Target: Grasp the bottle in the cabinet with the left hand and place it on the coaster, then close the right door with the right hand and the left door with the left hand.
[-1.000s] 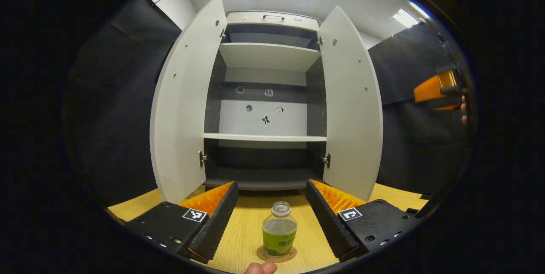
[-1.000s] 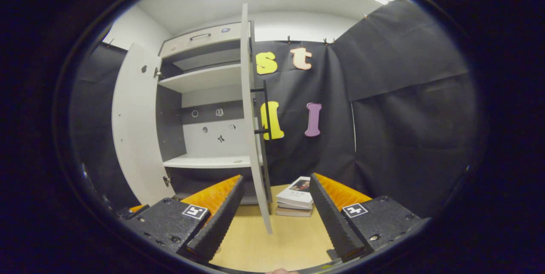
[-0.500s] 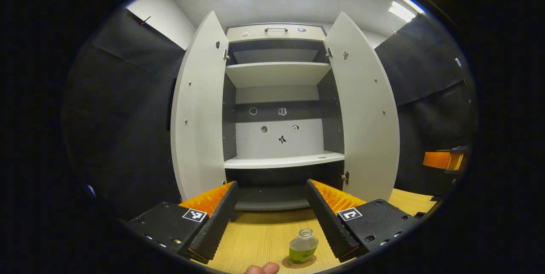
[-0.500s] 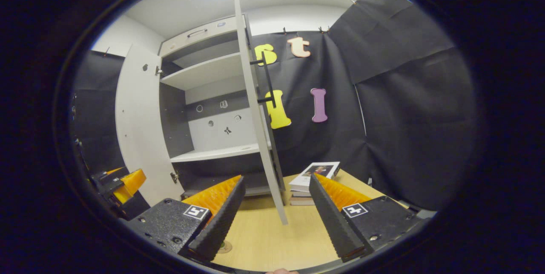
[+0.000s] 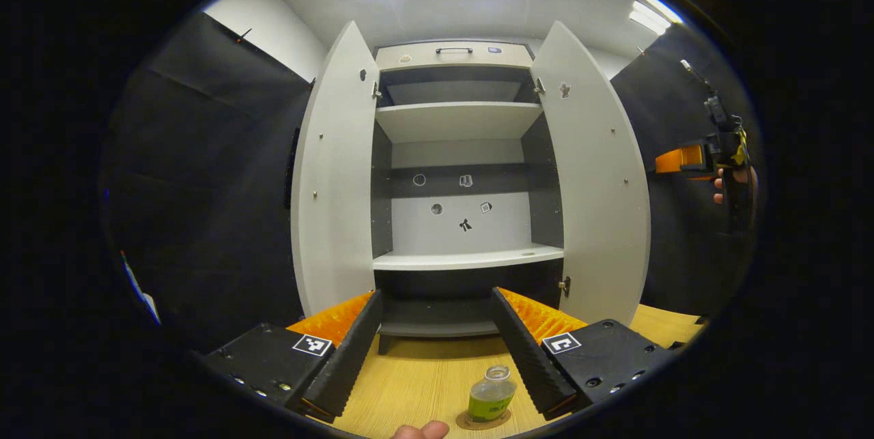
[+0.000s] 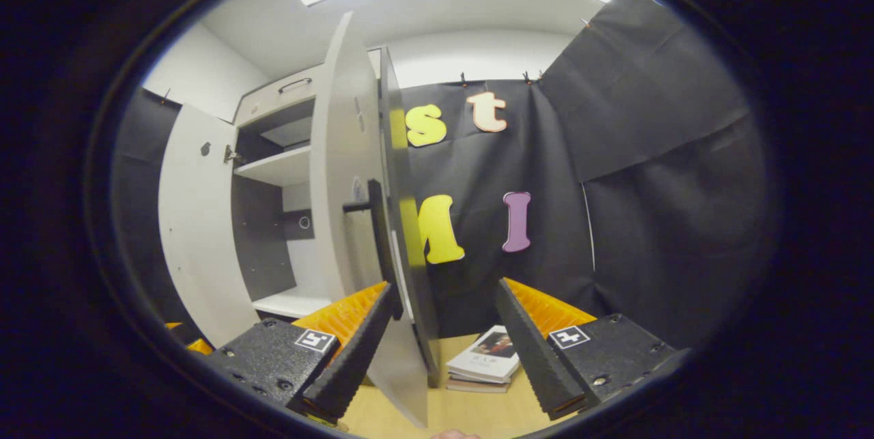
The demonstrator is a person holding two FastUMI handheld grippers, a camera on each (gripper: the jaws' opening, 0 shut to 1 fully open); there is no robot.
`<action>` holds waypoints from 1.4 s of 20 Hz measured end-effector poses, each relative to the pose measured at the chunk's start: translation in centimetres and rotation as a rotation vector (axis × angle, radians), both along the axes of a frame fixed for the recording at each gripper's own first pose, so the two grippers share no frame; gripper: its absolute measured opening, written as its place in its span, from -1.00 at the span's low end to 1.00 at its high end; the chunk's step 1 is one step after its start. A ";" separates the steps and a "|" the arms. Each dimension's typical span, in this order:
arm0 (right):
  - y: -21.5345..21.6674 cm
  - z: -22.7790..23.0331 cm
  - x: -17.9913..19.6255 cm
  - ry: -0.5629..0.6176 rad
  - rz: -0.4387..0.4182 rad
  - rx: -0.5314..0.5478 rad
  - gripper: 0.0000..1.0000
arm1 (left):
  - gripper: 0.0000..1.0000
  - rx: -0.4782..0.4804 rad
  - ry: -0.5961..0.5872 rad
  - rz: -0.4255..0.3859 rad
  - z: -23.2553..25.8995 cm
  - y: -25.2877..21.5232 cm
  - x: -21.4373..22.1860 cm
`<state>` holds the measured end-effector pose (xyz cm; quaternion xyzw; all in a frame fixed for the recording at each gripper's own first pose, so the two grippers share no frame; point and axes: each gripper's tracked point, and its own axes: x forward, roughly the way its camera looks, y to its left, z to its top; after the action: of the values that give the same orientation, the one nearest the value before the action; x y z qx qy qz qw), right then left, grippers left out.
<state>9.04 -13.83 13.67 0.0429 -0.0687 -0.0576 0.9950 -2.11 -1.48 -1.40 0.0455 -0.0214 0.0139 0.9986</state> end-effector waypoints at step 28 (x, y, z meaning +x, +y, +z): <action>18.0 -1.1 7.7 0.038 0.356 -0.099 1.00 | 0.92 -0.027 0.054 0.091 -2.5 3.3 0.6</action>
<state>16.73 4.19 12.52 0.0041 -0.0441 0.1220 0.9915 -1.47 1.82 -3.87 0.0332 0.0077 0.0586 0.9977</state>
